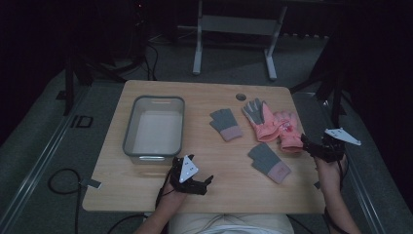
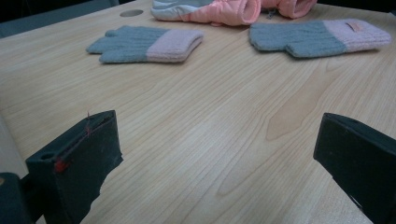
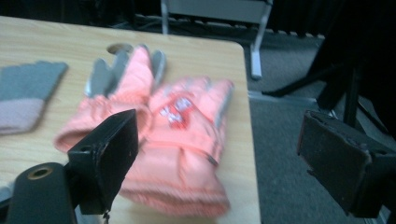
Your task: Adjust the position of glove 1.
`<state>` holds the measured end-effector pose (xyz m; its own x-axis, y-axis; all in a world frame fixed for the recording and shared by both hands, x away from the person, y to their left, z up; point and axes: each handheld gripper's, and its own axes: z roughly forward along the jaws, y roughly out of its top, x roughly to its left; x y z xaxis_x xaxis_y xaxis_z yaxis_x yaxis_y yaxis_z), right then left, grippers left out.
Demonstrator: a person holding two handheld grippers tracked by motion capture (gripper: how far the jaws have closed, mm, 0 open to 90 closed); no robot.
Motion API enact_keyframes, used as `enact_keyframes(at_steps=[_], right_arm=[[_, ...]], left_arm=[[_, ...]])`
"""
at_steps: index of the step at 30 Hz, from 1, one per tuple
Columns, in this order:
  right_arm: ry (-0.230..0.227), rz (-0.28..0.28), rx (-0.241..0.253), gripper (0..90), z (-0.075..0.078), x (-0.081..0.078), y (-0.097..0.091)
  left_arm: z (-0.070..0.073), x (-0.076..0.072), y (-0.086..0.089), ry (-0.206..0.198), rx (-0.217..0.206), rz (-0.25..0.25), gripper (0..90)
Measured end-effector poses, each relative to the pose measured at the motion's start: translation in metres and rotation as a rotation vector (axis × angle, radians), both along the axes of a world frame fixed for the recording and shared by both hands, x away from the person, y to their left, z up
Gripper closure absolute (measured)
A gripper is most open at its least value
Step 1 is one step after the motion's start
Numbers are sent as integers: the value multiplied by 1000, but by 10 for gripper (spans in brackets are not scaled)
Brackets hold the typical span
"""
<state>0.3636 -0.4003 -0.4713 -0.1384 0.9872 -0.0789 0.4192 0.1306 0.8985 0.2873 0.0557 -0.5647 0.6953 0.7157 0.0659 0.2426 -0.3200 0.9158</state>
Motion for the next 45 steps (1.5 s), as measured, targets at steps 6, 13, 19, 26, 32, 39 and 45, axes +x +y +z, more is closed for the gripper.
enact_keyframes(at_steps=[6,13,19,26,32,39,45], right_arm=[[-30,38,-5,126,15,8,15],[-37,92,18,140,31,16,28],[-8,130,40,139,42,24,40],[-2,181,43,117,46,35,57],[-23,247,57,113,48,41,80],[-49,298,48,111,49,45,101],[-23,355,49,155,43,57,122]], left_arm=[[0,0,0,2,5,3,3],[0,0,0,0,5,0,3],[0,0,-1,-4,10,-1,3],[0,0,-1,-1,7,-5,3],[0,0,-1,-6,4,-6,3],[0,-1,-1,-13,6,-3,3],[0,-1,-1,-11,5,-5,3]])
